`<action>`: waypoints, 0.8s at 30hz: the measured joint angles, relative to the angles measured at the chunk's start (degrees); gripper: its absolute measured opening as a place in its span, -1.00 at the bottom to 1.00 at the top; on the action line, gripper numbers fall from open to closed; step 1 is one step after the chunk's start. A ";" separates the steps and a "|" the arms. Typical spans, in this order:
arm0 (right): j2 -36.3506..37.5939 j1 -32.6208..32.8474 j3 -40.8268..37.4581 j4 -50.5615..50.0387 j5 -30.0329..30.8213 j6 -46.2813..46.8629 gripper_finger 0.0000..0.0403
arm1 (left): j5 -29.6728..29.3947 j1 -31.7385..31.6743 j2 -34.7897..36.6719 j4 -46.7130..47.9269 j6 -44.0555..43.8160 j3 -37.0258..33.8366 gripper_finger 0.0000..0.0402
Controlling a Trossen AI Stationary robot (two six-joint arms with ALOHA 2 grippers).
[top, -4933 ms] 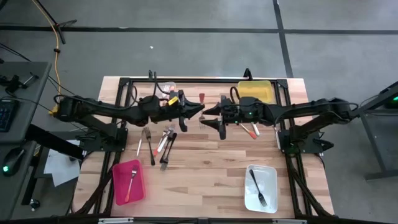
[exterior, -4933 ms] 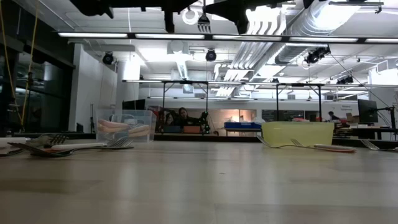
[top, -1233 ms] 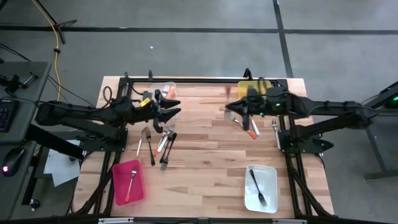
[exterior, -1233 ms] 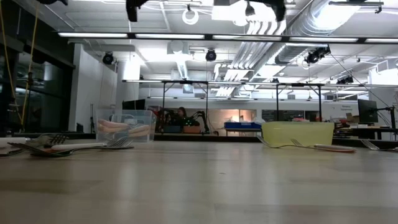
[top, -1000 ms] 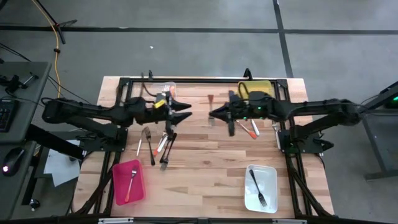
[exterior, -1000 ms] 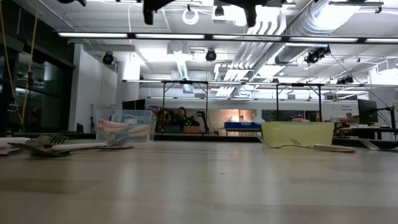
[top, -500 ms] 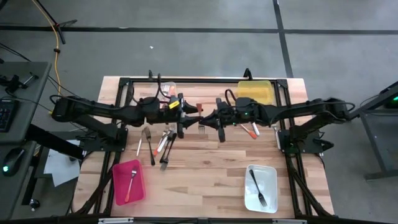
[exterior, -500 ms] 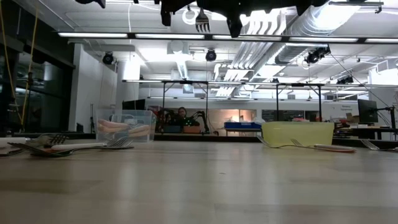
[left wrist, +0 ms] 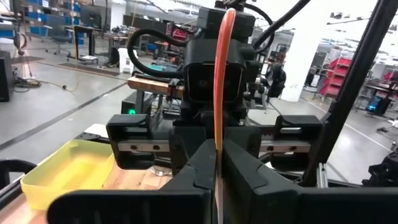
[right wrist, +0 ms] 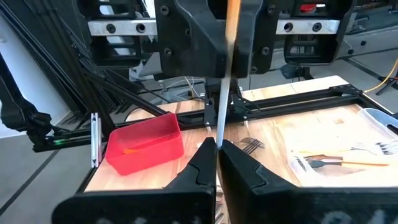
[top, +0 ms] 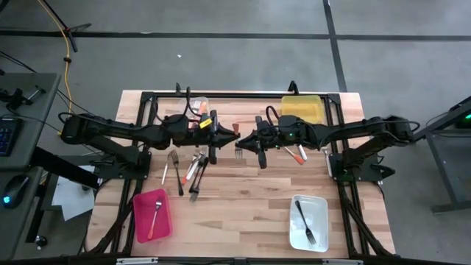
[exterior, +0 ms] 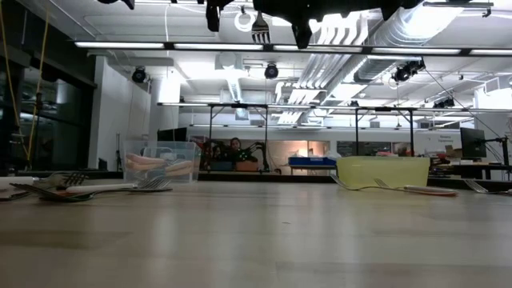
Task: Sort silverware by color (type)
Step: Put the orange-white fork into the red bin
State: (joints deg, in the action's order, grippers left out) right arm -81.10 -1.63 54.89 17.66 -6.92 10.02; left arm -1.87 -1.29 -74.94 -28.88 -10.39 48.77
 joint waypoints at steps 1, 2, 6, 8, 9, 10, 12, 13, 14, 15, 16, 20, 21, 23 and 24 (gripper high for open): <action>0.00 0.00 0.00 -0.16 -0.01 0.00 -1.00 | -0.02 -0.03 0.01 0.21 0.04 0.00 -0.95; 0.00 0.00 0.00 -0.19 0.00 0.00 -1.00 | -0.02 -0.04 0.01 0.22 0.04 0.00 -0.95; 0.00 -0.02 0.00 -0.12 0.09 0.71 -1.00 | 0.15 -0.42 0.01 0.20 0.02 0.00 -0.98; 0.16 -0.02 0.00 -0.14 0.25 1.66 -1.00 | 0.13 -0.53 0.01 0.21 0.01 0.00 -0.98; 0.40 -0.02 0.00 -0.50 0.26 1.79 -1.00 | 0.13 -0.54 0.01 0.27 0.06 0.01 -0.98; 0.76 -0.02 0.00 -1.10 0.29 1.81 -0.98 | 0.13 -0.57 0.06 0.44 0.42 0.02 -0.99; 2.02 -0.02 0.00 -3.13 1.04 1.66 -0.93 | 0.07 -0.57 0.88 1.99 1.60 0.02 -0.99; 2.88 -0.02 0.00 -4.07 1.84 1.49 -0.89 | -0.19 -0.60 1.10 2.19 2.10 0.02 -0.99; 3.82 0.02 0.00 -5.08 2.64 1.29 -0.84 | -0.62 -0.66 1.48 3.09 2.39 0.02 -0.99; 4.88 0.02 0.00 -6.41 3.86 1.09 -0.77 | -0.81 -0.84 2.11 4.58 2.56 -0.06 -0.99; 5.68 0.04 0.00 -7.19 5.15 0.82 -0.70 | -0.84 -1.11 2.79 5.80 2.76 -0.13 -0.99; 9.90 0.03 0.00 -11.66 10.41 -1.05 -0.37 | -0.85 -1.92 5.86 10.89 2.73 -0.07 -0.99; 11.03 0.02 0.00 -13.12 12.11 -1.06 -0.30 | -0.79 -2.12 6.57 12.14 2.76 -0.09 -0.99; 12.99 0.02 0.02 -16.37 15.23 -1.08 -0.16 | -1.32 -2.13 8.23 14.31 2.73 -0.09 -1.00; 14.01 0.02 0.02 -18.26 16.01 -1.13 -0.10 | -1.99 -2.13 9.24 15.70 2.82 -0.09 -1.00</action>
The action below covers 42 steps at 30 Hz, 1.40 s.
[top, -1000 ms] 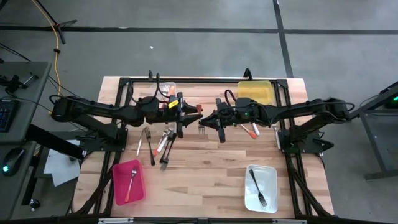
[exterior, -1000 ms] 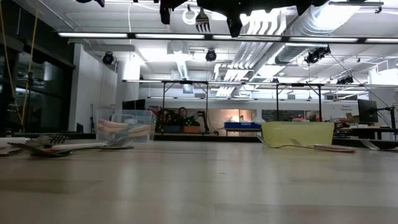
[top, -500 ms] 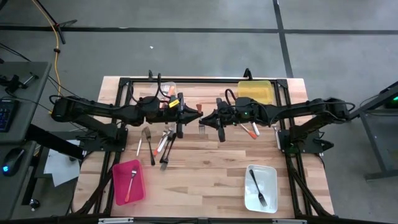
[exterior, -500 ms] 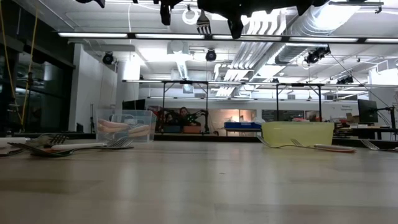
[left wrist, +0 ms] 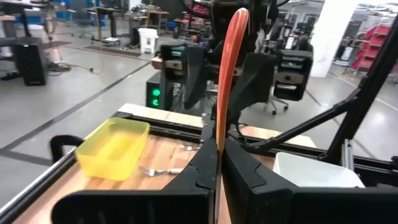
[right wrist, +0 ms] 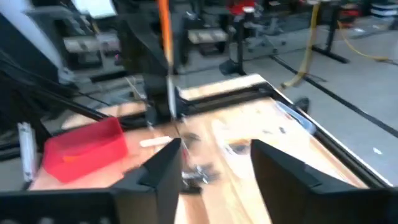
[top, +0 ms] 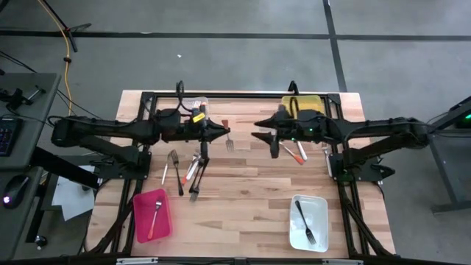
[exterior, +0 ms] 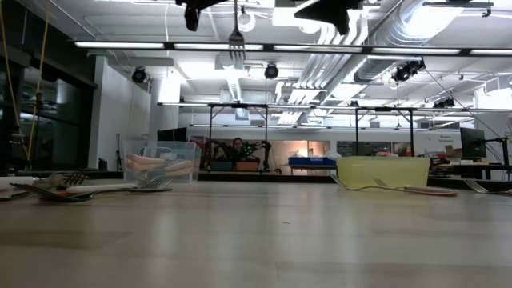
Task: Sort silverware by color (type)
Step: Put the orange-white fork into the red bin
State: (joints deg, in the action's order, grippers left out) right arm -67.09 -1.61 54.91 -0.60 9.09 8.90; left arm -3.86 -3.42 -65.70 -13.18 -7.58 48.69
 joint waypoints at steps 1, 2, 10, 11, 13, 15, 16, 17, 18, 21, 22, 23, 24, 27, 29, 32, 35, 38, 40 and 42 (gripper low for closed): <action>1.04 0.00 -0.02 -2.10 0.47 -0.34 -0.05 | -0.62 0.00 0.80 0.56 0.26 -0.03 -1.00; 1.93 0.00 0.00 -3.45 0.80 -0.88 -0.01 | -1.16 0.00 1.68 1.02 0.29 -0.34 -1.00; 8.98 -0.02 -0.14 -12.24 0.84 -1.43 0.05 | -3.33 0.04 10.52 -1.71 -2.87 -8.91 -1.00; 9.85 -0.19 -0.72 -11.26 0.80 -1.38 0.05 | -3.39 0.04 11.30 -2.42 -3.13 -9.77 -1.00; 11.46 -0.52 -2.86 -7.63 0.82 -0.59 0.05 | -3.46 0.07 12.64 -3.25 -3.24 -10.91 -1.00; 12.65 -0.94 -6.12 -1.03 0.82 0.82 0.05 | -3.47 0.07 13.39 -3.50 -3.03 -11.43 -1.00; 13.05 -1.06 -8.11 3.11 0.78 1.70 0.05 | -3.47 0.07 13.38 -3.53 -2.86 -11.47 -1.00; 13.18 -1.09 -9.95 7.94 0.44 2.72 0.05 | -3.45 0.07 13.24 -3.53 -2.84 -11.47 -1.00; 13.18 -1.11 -11.64 12.46 -0.40 3.34 0.05 | -3.44 0.07 13.19 -3.52 -2.84 -11.53 -1.00; 12.95 -1.07 -15.23 22.06 -3.89 4.13 0.05 | -2.80 0.09 13.04 -4.36 -2.84 -11.47 -1.00; 12.82 -1.03 -15.81 23.17 -4.72 4.14 0.05 | -2.77 0.09 12.90 -4.26 -2.84 -11.47 -1.00; 12.81 -0.97 -16.08 23.11 -5.19 4.14 0.05 | -2.65 0.09 12.83 -3.89 -2.86 -11.48 -1.00; 12.78 -0.98 -16.12 22.90 -5.60 4.13 0.05 | -2.39 0.09 12.81 -3.77 -2.84 -11.50 -1.00; 12.81 -1.01 -16.11 22.90 -5.93 4.12 0.05 | -1.44 0.09 12.87 -4.07 -2.95 -11.47 -1.00; 12.81 -1.01 -16.11 22.86 -5.93 4.06 0.05 | -1.18 0.09 12.84 -3.80 -3.76 -11.47 -1.00; 12.81 -1.01 -16.11 22.78 -5.93 3.24 0.05 | -1.12 0.09 12.84 -3.69 -4.31 -11.47 -1.00; 12.81 -1.01 -16.11 22.73 -5.93 2.73 0.04 | -1.13 0.09 12.84 -3.66 -4.35 -11.47 -1.00; 12.81 -1.01 -16.11 22.70 -6.13 2.92 -0.04 | -1.13 0.09 12.84 -3.64 -4.35 -11.47 -1.00; 12.81 -1.01 -16.11 22.68 -6.13 3.07 -0.16 | -1.13 0.09 12.84 -3.66 -4.35 -11.47 -1.00; 12.81 -1.01 -16.11 22.68 -6.13 3.07 -0.36 | -1.15 0.09 12.84 -3.64 -4.37 -11.47 -1.00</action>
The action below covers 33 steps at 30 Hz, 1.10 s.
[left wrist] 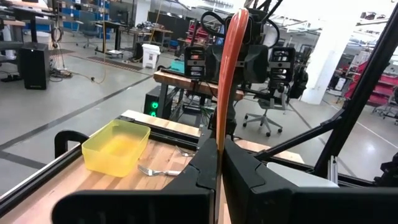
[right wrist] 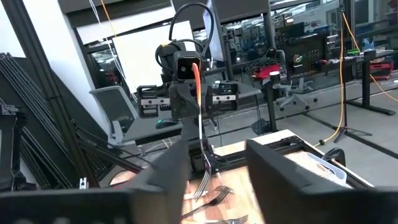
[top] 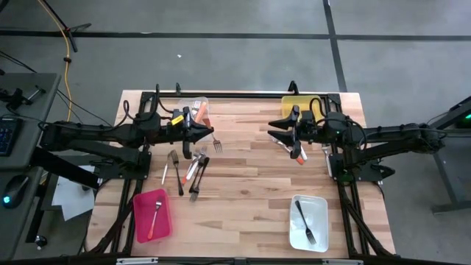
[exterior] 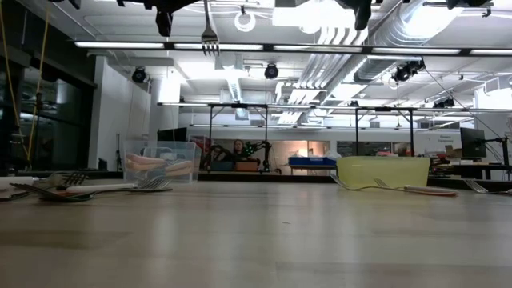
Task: Sort silverware by color (type)
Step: Put the orange-white fork into the red bin
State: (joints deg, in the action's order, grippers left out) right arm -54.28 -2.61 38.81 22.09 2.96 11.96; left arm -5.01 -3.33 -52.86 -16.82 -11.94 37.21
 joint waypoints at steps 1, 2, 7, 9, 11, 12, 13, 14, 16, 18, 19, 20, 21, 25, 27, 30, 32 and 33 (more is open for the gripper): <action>0.00 0.00 0.00 -0.02 0.00 -0.24 -0.48 | -0.01 0.00 0.00 -0.02 0.00 0.00 -1.00; 0.00 -0.02 0.00 -0.12 0.00 -0.66 -0.61 | -0.01 0.00 0.00 -0.02 0.00 0.00 -1.00; -0.02 -0.04 0.00 -2.96 0.02 -2.70 -0.92 | -0.01 0.00 0.00 -0.02 -0.02 0.00 -1.00; -0.02 -0.02 0.00 -3.86 0.02 -1.94 -0.90 | -0.01 0.00 0.00 -0.02 -0.02 0.00 -1.00; -0.02 -0.02 0.00 -4.22 -0.14 -1.94 -0.95 | -0.03 0.00 0.00 -0.02 -0.03 0.00 -1.00; -0.02 -0.04 0.00 -4.16 -0.49 -2.09 -0.97 | -0.03 -0.01 0.00 -0.02 -0.03 0.00 -1.00; -0.02 -0.02 0.00 -4.13 -0.70 -2.56 -0.99 | -0.03 0.00 0.00 -0.02 -0.04 0.00 -1.00; -0.02 -0.02 0.00 -4.13 -0.94 -2.84 -0.98 | -0.03 0.00 0.00 -0.02 -0.04 0.00 -1.00; -0.02 -0.03 0.00 -4.13 -1.33 -2.96 -0.98 | -0.03 -0.01 0.00 -0.02 -0.06 0.00 -1.00; -0.02 -0.02 0.00 -4.13 -1.56 -2.99 -1.00 | -0.03 -0.02 0.00 -0.02 -0.04 0.00 -1.00; -0.02 -0.02 0.00 -4.13 -1.60 -2.97 -0.99 | -0.03 -0.02 0.00 -0.02 -0.05 0.00 -1.00; -0.02 -0.02 0.00 -4.13 -1.61 -2.93 -0.99 | -0.03 -0.02 0.00 -0.02 -0.11 0.00 -1.00; -0.02 -0.02 0.00 -4.13 -1.64 -2.92 -1.00 | -0.03 -0.01 0.00 -0.02 -0.42 0.00 -1.00; -0.02 -0.03 0.00 -4.12 -1.66 -2.91 -1.00 | 2.15 -0.02 0.33 4.56 -5.13 2.54 -1.00; -0.02 -0.02 0.00 -4.13 -1.66 -2.88 -1.00 | 4.47 0.40 0.50 12.02 -8.87 5.72 -1.00; -0.02 -0.04 0.00 -4.35 -1.66 -1.70 -1.00 | 6.73 2.91 0.36 28.84 -16.52 10.99 -1.00; -0.02 -0.04 0.02 -4.94 -1.66 -1.36 -1.00 | 7.29 5.90 0.16 38.84 -22.24 13.99 -1.00; -0.02 -0.04 0.02 -5.29 -1.66 -1.33 -1.00 | 7.26 7.88 0.16 42.91 -25.16 14.98 -1.00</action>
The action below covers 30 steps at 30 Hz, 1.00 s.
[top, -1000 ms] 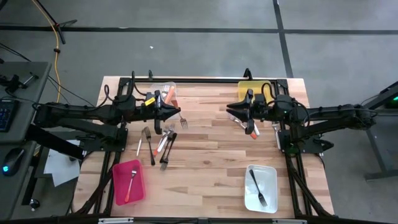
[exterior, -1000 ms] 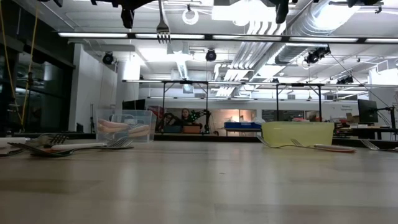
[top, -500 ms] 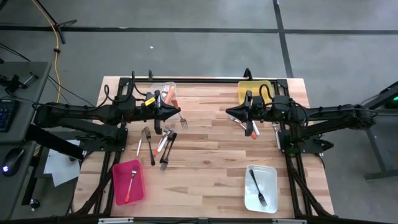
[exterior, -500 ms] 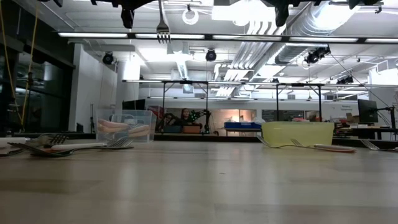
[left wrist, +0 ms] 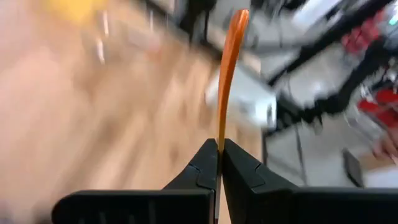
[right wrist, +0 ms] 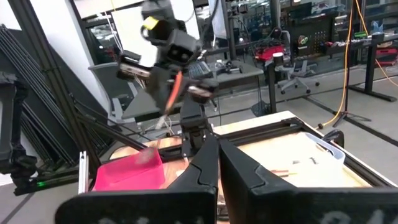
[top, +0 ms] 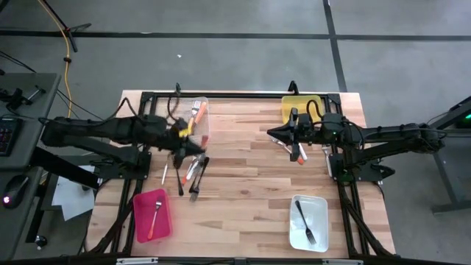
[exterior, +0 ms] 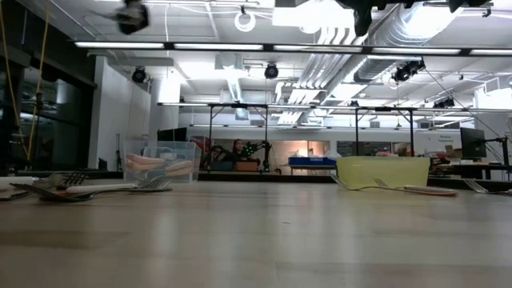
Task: Sort silverware by color (type)
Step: Put the orange-white fork into the red bin
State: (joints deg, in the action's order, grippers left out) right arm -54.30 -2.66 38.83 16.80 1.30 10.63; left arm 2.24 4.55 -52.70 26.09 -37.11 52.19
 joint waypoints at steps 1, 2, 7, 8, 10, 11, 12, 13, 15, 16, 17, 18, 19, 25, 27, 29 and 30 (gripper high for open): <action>0.00 0.00 0.00 -0.40 0.00 0.00 -1.00 | -0.49 2.30 0.03 3.59 -3.05 0.60 -1.00; 0.00 0.00 0.00 -0.86 0.00 0.00 -1.00 | -1.62 4.83 0.03 6.38 -6.51 0.80 -1.00; 0.00 0.00 0.00 -2.69 -0.02 1.17 -1.00 | -12.84 20.53 -0.94 13.29 -25.71 0.84 -1.00; 0.00 0.00 0.00 -3.16 -0.02 1.63 -1.00 | -15.54 23.66 -1.56 14.35 -29.47 0.83 -1.00; 0.00 0.00 0.00 -4.00 -0.04 2.26 -1.00 | -20.23 29.67 -2.72 16.40 -37.27 0.82 -1.00; 0.00 0.00 0.00 -4.57 -0.06 2.41 -1.00 | -22.20 32.29 -3.41 17.36 -41.40 0.83 -1.00; 0.00 0.00 0.00 -5.05 -0.15 2.40 -1.00 | -23.59 34.68 -4.19 18.82 -45.72 0.84 -1.00; 0.00 0.00 0.00 -5.26 -0.36 2.37 -1.00 | -24.09 36.91 -5.06 20.68 -49.89 0.84 -1.00; 0.00 0.00 0.00 -5.43 -0.48 2.11 -1.00 | -24.23 40.59 -7.12 23.86 -58.03 0.82 -1.00; -0.01 0.00 0.00 -5.52 -0.48 2.03 -1.00 | -23.99 42.24 -8.18 25.12 -61.66 0.82 -1.00; 0.00 0.00 0.00 -5.55 -0.48 1.96 -1.00 | -23.30 43.66 -9.32 26.58 -64.80 0.82 -1.00; 0.00 0.00 0.00 -5.53 -0.48 1.89 -1.00 | -22.25 44.93 -10.43 27.86 -67.70 0.82 -1.00; 0.00 0.00 0.00 -5.62 -0.50 1.79 -1.00 | -21.03 46.05 -11.50 28.70 -70.14 0.82 -1.00; 0.00 0.00 0.00 -6.53 -0.49 1.75 -1.00 | -13.64 49.98 -17.65 34.49 -80.16 0.82 -1.00; 0.00 0.00 0.01 -6.91 -0.49 1.75 -1.00 | -12.55 50.62 -19.23 36.03 -82.57 0.82 -1.00; 0.00 0.00 0.00 -6.95 -0.49 1.75 -1.00 | -11.24 51.07 -20.37 36.87 -85.30 0.80 -1.00; 0.00 0.00 0.00 -6.93 -0.48 1.75 -1.00 | -10.60 51.23 -20.87 37.09 -86.36 0.80 -1.00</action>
State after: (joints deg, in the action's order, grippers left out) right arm -54.30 -2.66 38.83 9.87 0.82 12.38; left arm -8.36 55.77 -73.57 63.18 -123.46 52.99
